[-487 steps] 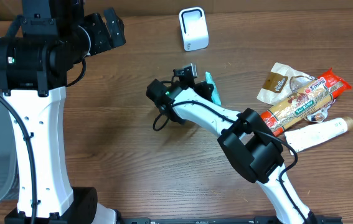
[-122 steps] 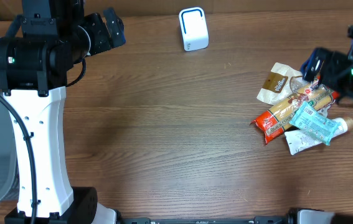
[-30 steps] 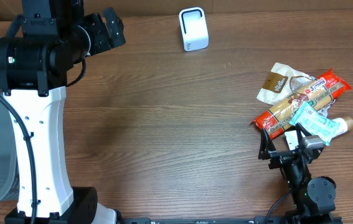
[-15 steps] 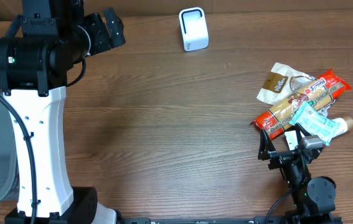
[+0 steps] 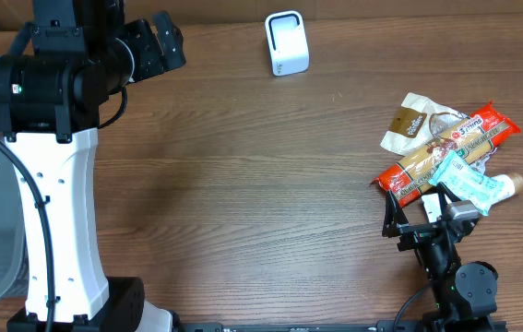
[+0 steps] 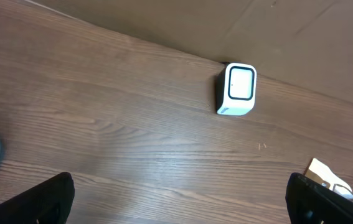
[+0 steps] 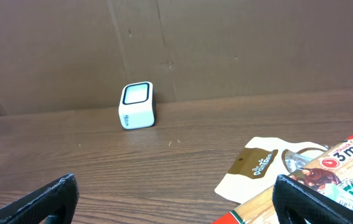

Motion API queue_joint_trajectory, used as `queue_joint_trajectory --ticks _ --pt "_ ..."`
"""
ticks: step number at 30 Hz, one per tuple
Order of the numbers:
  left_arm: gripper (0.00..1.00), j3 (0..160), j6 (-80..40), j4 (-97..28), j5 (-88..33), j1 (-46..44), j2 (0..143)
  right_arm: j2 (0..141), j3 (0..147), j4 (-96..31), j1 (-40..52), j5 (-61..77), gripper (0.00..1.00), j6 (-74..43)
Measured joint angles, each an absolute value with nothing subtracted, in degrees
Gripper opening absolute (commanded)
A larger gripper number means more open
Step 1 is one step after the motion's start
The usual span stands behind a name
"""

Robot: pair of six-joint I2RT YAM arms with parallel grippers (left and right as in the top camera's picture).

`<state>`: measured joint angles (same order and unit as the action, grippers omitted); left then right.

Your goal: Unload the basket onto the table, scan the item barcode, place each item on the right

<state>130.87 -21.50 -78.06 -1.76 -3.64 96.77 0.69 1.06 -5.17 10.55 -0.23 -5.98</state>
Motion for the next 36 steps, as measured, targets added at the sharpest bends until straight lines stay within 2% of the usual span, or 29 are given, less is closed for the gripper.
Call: queue_joint_trajectory --ticks 6,9,11,12,13,15,21,28,34,36 --pt "0.99 127.70 -19.73 -77.14 3.29 -3.64 94.67 0.69 1.06 -5.13 10.55 -0.23 1.00 -5.98" --pt "1.00 114.52 -17.17 -63.79 3.14 -3.64 87.29 0.69 1.06 -5.15 10.55 -0.21 1.00 -6.00" --pt "1.00 94.02 -11.51 -46.11 0.32 -3.64 75.13 0.69 1.06 -5.15 10.55 -0.21 1.00 -5.98" --pt "0.99 92.75 -11.27 -45.43 0.12 -3.64 74.28 0.64 1.06 -5.10 10.55 -0.21 1.00 -6.00" --pt "1.00 81.73 -8.88 -34.20 -1.41 -3.57 68.23 0.62 1.06 -5.21 10.55 -0.16 1.00 -6.02" --pt "1.00 66.67 -6.79 -21.41 -3.22 -2.74 59.86 0.62 1.06 -5.15 10.55 -0.21 1.00 -5.98" --pt "1.00 33.56 -2.20 0.19 -5.43 1.26 40.29 0.62 1.06 -5.15 10.55 -0.21 1.00 -5.96" --pt "1.00 10.87 4.73 6.85 -5.78 1.65 21.21 0.62 1.06 -5.15 10.55 -0.19 1.00 -5.98" --pt "1.00 2.46 7.51 6.70 -5.78 1.65 11.27 0.62 1.06 -5.15 10.55 -0.21 1.00 -5.96" --pt "0.99 1.17 7.94 2.15 -5.78 1.65 7.86 0.62 1.06 -5.15 10.55 -0.19 1.00 -5.98"
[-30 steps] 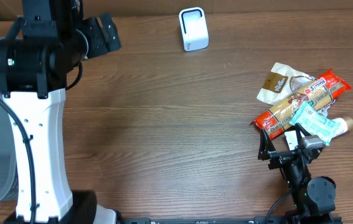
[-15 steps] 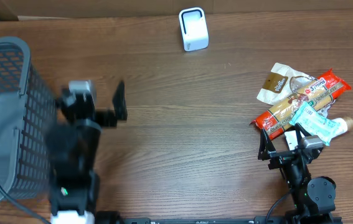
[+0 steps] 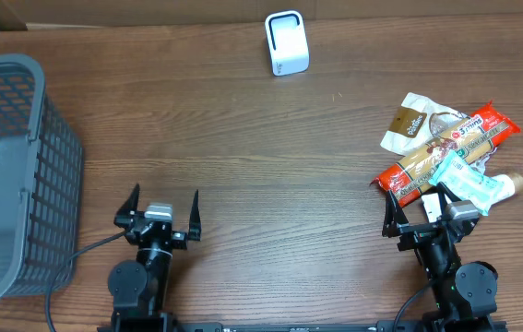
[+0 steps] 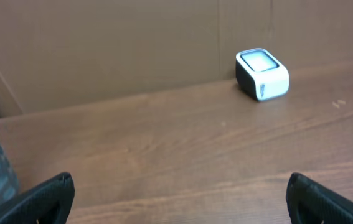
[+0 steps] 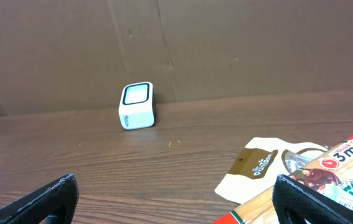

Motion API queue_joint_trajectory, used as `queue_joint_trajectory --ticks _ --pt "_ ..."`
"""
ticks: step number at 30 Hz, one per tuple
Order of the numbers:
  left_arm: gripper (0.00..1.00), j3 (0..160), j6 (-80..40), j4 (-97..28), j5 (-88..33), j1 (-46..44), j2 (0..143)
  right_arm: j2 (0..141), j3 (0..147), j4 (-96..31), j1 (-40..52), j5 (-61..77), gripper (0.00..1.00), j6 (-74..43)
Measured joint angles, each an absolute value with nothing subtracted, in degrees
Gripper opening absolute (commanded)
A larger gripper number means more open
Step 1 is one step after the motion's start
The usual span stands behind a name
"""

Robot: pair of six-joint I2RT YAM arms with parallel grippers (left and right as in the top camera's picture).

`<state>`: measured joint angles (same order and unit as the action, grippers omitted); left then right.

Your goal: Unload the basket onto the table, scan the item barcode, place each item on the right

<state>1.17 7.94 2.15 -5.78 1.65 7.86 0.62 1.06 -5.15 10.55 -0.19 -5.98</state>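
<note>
The white box-shaped scanner [image 3: 287, 42] stands at the table's back, also seen in the left wrist view [image 4: 262, 74] and the right wrist view [image 5: 137, 106]. The items lie in a heap at the right: a long red-orange packet [image 3: 450, 152], a white and brown pouch [image 3: 413, 122] [image 5: 269, 165] and a light blue packet [image 3: 469, 183]. My right gripper [image 3: 418, 214] [image 5: 176, 202] rests open just in front of the heap, nothing between its fingers. At the front left my left gripper [image 3: 160, 210] [image 4: 179, 202] sits low and open, empty and far from the items.
A grey mesh basket [image 3: 12, 175] fills the left side of the table, its edge showing in the left wrist view. A brown cardboard wall [image 5: 226, 43] closes the back behind the scanner.
My left arm stood raised over the table's left with its gripper near the back; it now lies folded at the front edge, still open. The basket has come into sight. The right arm has not moved.
</note>
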Motion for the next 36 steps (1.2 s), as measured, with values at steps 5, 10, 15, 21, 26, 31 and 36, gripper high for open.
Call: queue_joint_trajectory --ticks 5,10,15,21,26,31,36 --pt "1.00 0.49 8.10 -3.86 -5.56 1.65 1.45 0.62 1.06 -5.17 10.55 -0.19 1.00 -5.98" --pt "1.00 0.49 8.10 -3.88 -5.56 1.65 0.91 0.62 1.06 -5.19 10.55 -0.21 1.00 -5.98" --pt "1.00 0.49 8.10 -3.88 -5.56 1.65 0.91 0.62 1.06 -5.17 10.55 -0.19 1.00 -6.00" --pt "1.00 0.49 8.10 -3.88 -5.56 1.65 0.91 0.62 1.06 -5.19 10.55 -0.21 1.00 -6.00" --pt "1.00 0.49 8.10 -3.88 -5.56 1.65 0.91 0.62 1.06 -5.17 10.55 -0.21 1.00 -6.00" --pt "0.99 0.49 8.10 -3.88 -5.56 1.65 0.91 0.62 1.06 -5.17 10.55 -0.19 1.00 -6.00" --pt "1.00 0.49 8.10 -3.88 -5.56 1.65 0.91 0.62 1.06 -5.15 10.55 -0.19 1.00 -5.98"
